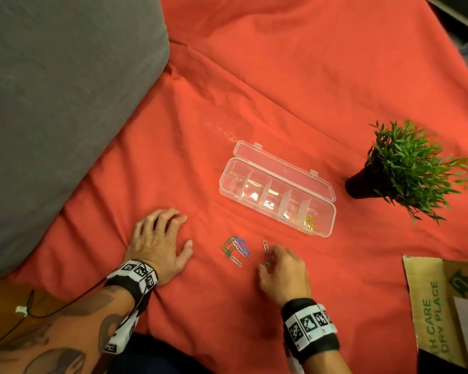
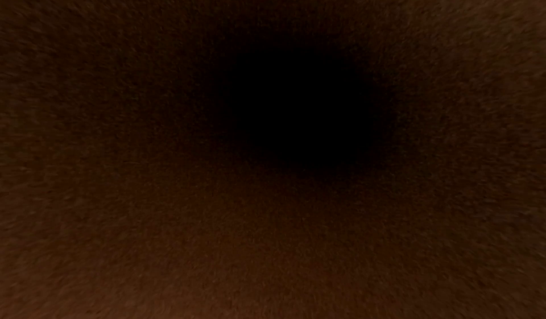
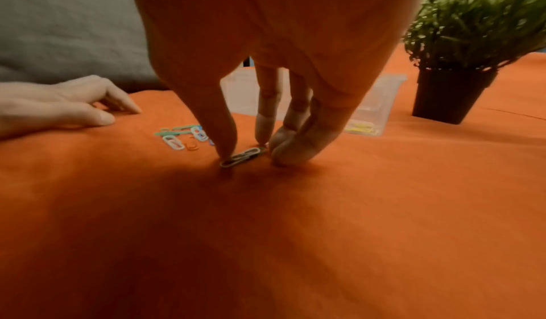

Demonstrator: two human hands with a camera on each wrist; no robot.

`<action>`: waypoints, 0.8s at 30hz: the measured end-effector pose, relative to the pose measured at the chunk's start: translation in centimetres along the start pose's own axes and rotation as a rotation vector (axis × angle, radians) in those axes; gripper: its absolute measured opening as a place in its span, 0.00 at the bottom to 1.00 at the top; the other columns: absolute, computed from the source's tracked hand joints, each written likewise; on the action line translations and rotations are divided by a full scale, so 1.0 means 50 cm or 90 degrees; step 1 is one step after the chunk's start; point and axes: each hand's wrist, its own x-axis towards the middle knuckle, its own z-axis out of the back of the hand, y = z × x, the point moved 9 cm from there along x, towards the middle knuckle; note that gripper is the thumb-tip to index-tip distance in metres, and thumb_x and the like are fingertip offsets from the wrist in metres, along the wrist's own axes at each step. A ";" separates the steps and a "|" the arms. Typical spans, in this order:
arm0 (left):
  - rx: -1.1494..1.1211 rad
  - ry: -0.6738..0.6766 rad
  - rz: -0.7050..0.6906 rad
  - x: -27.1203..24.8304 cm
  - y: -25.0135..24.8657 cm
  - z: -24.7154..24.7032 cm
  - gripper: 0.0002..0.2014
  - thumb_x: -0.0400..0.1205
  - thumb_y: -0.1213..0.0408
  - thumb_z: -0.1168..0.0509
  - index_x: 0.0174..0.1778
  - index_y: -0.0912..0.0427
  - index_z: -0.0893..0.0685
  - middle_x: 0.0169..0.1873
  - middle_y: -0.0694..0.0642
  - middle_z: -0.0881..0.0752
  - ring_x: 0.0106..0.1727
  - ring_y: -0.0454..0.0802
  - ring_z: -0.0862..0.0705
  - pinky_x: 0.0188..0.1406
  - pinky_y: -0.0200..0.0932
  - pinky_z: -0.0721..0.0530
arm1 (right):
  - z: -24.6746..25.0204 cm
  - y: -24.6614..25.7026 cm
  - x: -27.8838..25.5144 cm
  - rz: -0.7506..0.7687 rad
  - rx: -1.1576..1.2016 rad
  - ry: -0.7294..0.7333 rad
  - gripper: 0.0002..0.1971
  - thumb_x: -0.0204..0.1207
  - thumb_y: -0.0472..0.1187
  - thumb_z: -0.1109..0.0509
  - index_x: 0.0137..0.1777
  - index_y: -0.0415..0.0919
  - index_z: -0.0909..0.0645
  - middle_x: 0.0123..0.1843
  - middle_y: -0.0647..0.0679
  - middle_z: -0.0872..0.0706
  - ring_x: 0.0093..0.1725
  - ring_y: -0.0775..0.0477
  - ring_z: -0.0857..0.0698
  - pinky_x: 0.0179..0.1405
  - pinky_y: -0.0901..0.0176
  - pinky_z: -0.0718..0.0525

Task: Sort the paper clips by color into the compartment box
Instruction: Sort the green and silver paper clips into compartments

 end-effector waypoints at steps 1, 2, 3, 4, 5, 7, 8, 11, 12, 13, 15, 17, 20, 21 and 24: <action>0.001 0.001 0.000 0.000 0.000 0.000 0.31 0.74 0.39 0.39 0.71 0.50 0.21 0.73 0.51 0.22 0.75 0.59 0.27 0.70 0.62 0.28 | -0.006 0.000 -0.001 -0.025 -0.012 0.018 0.12 0.66 0.45 0.26 0.50 0.48 0.17 0.48 0.49 0.14 0.48 0.40 0.13 0.49 0.48 0.14; 0.001 0.003 0.001 0.000 0.000 -0.001 0.31 0.74 0.39 0.39 0.71 0.50 0.21 0.73 0.51 0.22 0.75 0.59 0.27 0.70 0.62 0.28 | -0.010 -0.001 0.000 -0.048 -0.016 0.028 0.11 0.67 0.44 0.26 0.50 0.47 0.17 0.50 0.48 0.13 0.50 0.39 0.13 0.50 0.49 0.15; 0.000 0.004 0.002 0.000 0.000 -0.001 0.31 0.74 0.39 0.39 0.71 0.50 0.21 0.73 0.51 0.22 0.75 0.59 0.27 0.70 0.62 0.29 | -0.013 0.001 0.000 -0.064 -0.014 0.031 0.10 0.68 0.42 0.27 0.50 0.47 0.17 0.50 0.48 0.12 0.50 0.39 0.12 0.50 0.50 0.15; -0.001 0.004 0.003 0.000 0.001 -0.001 0.31 0.74 0.39 0.39 0.71 0.49 0.21 0.73 0.51 0.22 0.75 0.59 0.27 0.70 0.62 0.29 | -0.016 0.006 0.001 -0.072 -0.013 0.034 0.10 0.68 0.40 0.30 0.50 0.47 0.18 0.49 0.48 0.12 0.51 0.38 0.12 0.50 0.50 0.15; 0.000 0.004 0.004 0.000 0.001 -0.001 0.31 0.74 0.38 0.39 0.71 0.49 0.21 0.73 0.50 0.22 0.75 0.59 0.27 0.71 0.62 0.29 | -0.019 0.011 0.002 -0.074 -0.014 0.036 0.10 0.68 0.38 0.32 0.49 0.47 0.18 0.49 0.48 0.11 0.51 0.37 0.12 0.49 0.51 0.15; 0.001 0.006 0.005 0.001 0.001 -0.001 0.31 0.74 0.38 0.39 0.71 0.49 0.21 0.73 0.50 0.23 0.75 0.59 0.27 0.71 0.62 0.29 | -0.023 0.020 0.001 -0.078 -0.019 0.039 0.11 0.67 0.36 0.36 0.49 0.47 0.19 0.49 0.47 0.11 0.51 0.35 0.13 0.48 0.51 0.17; 0.000 0.007 0.005 0.001 0.000 -0.001 0.31 0.74 0.38 0.39 0.71 0.49 0.21 0.73 0.50 0.23 0.75 0.59 0.27 0.71 0.62 0.29 | -0.024 0.024 0.000 -0.077 -0.024 0.042 0.12 0.67 0.36 0.37 0.49 0.47 0.19 0.49 0.46 0.12 0.52 0.34 0.13 0.47 0.51 0.18; -0.003 0.009 0.006 0.000 0.001 -0.002 0.31 0.74 0.38 0.39 0.71 0.49 0.21 0.73 0.50 0.23 0.75 0.59 0.27 0.71 0.63 0.28 | -0.023 0.033 -0.004 -0.061 -0.047 0.047 0.12 0.68 0.37 0.38 0.50 0.46 0.20 0.51 0.44 0.12 0.52 0.32 0.14 0.47 0.49 0.17; -0.004 0.010 0.006 0.000 0.001 -0.002 0.31 0.74 0.38 0.40 0.71 0.49 0.21 0.73 0.50 0.23 0.75 0.59 0.27 0.71 0.63 0.28 | -0.026 0.033 -0.003 -0.058 -0.048 0.050 0.12 0.68 0.37 0.39 0.50 0.46 0.20 0.51 0.44 0.13 0.53 0.32 0.14 0.47 0.48 0.16; -0.004 0.011 0.006 0.000 0.001 -0.003 0.31 0.74 0.38 0.40 0.71 0.49 0.21 0.73 0.50 0.23 0.76 0.59 0.27 0.71 0.63 0.28 | -0.028 0.031 -0.002 -0.057 -0.045 0.053 0.12 0.67 0.37 0.39 0.50 0.46 0.21 0.52 0.44 0.13 0.53 0.32 0.14 0.47 0.48 0.16; -0.005 0.012 0.007 0.000 0.002 -0.003 0.31 0.74 0.38 0.39 0.71 0.49 0.21 0.73 0.50 0.23 0.76 0.59 0.27 0.71 0.63 0.28 | -0.033 0.028 0.001 -0.054 -0.032 0.059 0.11 0.67 0.38 0.39 0.49 0.46 0.21 0.51 0.44 0.12 0.52 0.33 0.14 0.47 0.48 0.15; -0.004 0.011 0.007 0.000 0.002 -0.002 0.31 0.74 0.39 0.39 0.71 0.49 0.21 0.73 0.50 0.23 0.76 0.59 0.27 0.71 0.63 0.28 | -0.031 0.029 0.003 -0.044 -0.018 0.060 0.10 0.66 0.38 0.38 0.47 0.46 0.22 0.49 0.45 0.12 0.51 0.33 0.14 0.45 0.49 0.15; -0.003 0.009 0.001 -0.001 0.000 -0.001 0.31 0.74 0.39 0.39 0.71 0.50 0.21 0.73 0.51 0.22 0.75 0.60 0.27 0.71 0.63 0.28 | -0.017 0.025 0.006 -0.044 0.012 0.059 0.07 0.66 0.40 0.35 0.43 0.47 0.19 0.42 0.48 0.10 0.46 0.38 0.13 0.43 0.52 0.17; -0.003 0.007 0.000 -0.001 0.000 0.000 0.31 0.75 0.39 0.39 0.71 0.50 0.21 0.73 0.51 0.22 0.75 0.60 0.27 0.71 0.63 0.28 | -0.004 0.023 0.009 -0.046 0.043 0.044 0.05 0.65 0.41 0.33 0.40 0.47 0.19 0.37 0.49 0.11 0.41 0.42 0.13 0.40 0.54 0.17; -0.005 0.004 0.000 -0.002 0.000 0.001 0.31 0.75 0.39 0.39 0.71 0.51 0.21 0.73 0.52 0.22 0.75 0.60 0.27 0.71 0.64 0.28 | 0.072 0.017 0.019 -0.030 0.178 -0.086 0.04 0.63 0.36 0.27 0.35 0.46 0.18 0.26 0.54 0.17 0.29 0.55 0.18 0.32 0.68 0.24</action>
